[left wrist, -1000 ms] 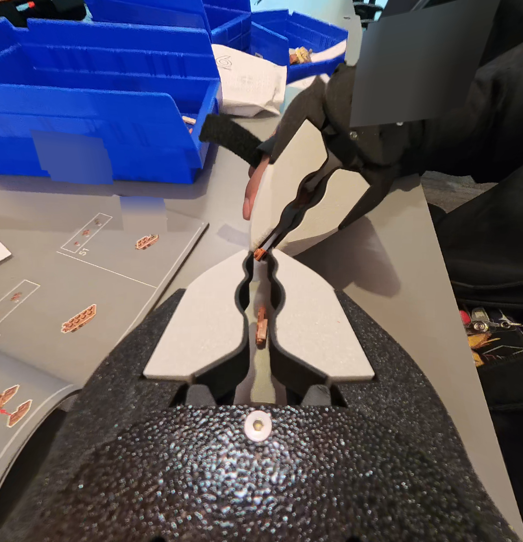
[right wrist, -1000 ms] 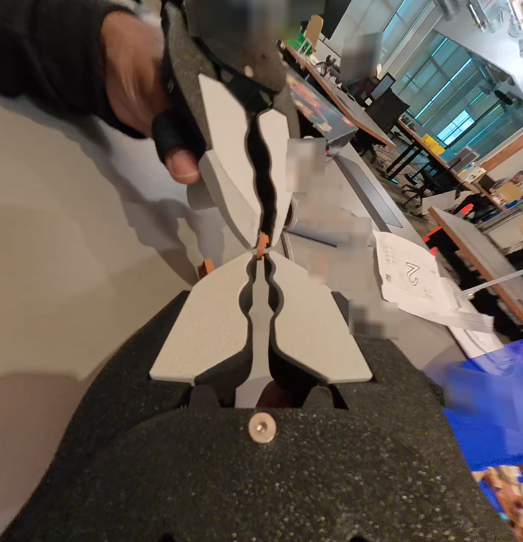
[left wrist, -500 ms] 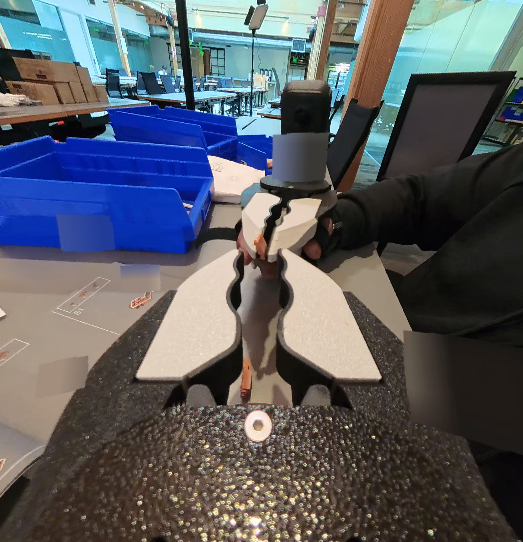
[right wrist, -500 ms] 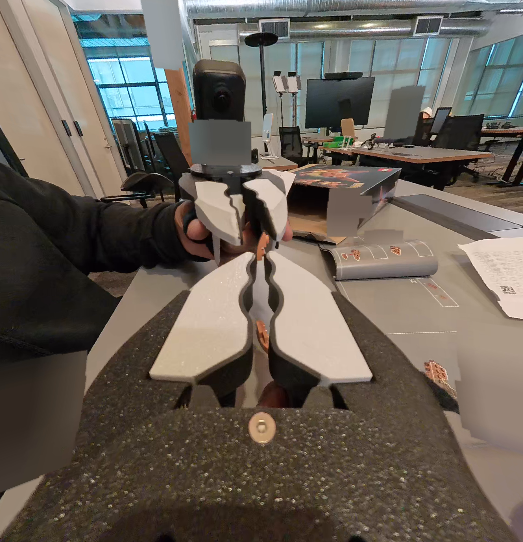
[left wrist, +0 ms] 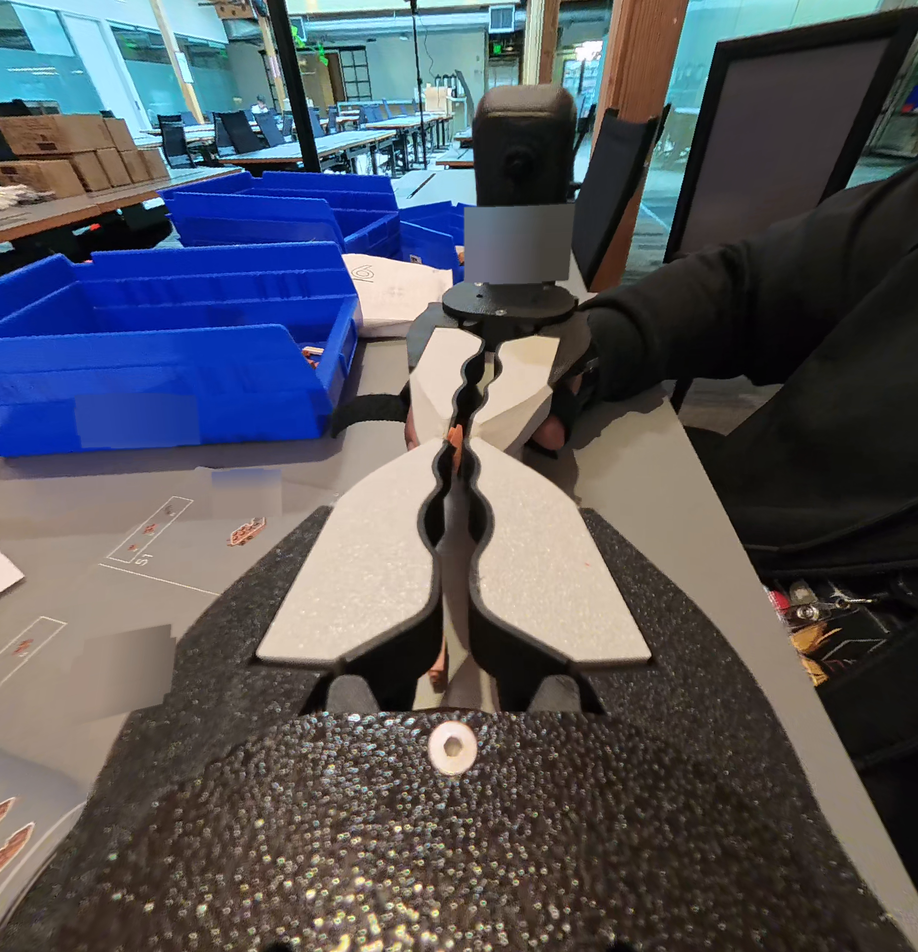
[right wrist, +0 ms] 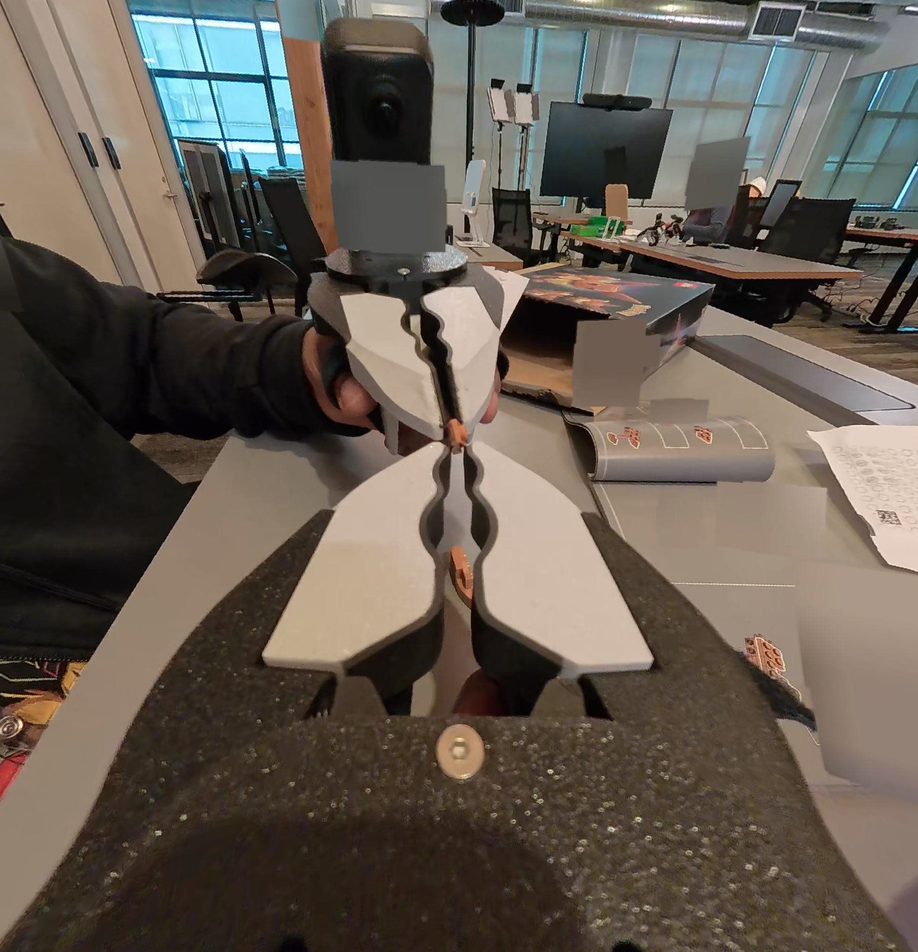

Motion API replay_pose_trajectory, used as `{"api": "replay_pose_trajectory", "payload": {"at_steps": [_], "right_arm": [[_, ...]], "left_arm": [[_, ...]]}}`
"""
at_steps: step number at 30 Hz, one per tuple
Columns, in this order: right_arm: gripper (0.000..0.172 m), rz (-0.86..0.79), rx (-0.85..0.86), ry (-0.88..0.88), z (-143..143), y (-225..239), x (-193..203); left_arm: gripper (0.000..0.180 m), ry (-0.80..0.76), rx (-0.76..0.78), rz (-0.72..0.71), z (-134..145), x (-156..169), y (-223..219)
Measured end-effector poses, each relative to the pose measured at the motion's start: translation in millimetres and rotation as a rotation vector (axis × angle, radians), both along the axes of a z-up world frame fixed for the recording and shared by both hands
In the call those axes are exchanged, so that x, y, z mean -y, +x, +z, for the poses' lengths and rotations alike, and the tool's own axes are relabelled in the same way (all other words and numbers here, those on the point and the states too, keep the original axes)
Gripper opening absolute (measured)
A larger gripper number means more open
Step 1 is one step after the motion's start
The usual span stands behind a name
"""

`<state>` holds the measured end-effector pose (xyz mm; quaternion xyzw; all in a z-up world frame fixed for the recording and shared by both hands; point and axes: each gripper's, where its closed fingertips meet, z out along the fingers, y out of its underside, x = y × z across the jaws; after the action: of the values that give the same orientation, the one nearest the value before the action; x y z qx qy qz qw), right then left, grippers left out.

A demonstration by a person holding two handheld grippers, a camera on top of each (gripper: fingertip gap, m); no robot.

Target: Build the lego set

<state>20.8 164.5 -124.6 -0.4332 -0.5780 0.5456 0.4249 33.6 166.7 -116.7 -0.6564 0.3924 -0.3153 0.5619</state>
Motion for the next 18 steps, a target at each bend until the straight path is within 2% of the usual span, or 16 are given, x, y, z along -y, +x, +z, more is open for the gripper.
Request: {"api": "replay_pose_trajectory", "payload": {"at_steps": [18], "right_arm": [[0.006, -0.025, 0.035, 0.061, -5.6, -2.1, -0.9]], "left_arm": [[0.001, 0.039, -0.086, 0.025, -3.2, -0.7, -0.8]]}}
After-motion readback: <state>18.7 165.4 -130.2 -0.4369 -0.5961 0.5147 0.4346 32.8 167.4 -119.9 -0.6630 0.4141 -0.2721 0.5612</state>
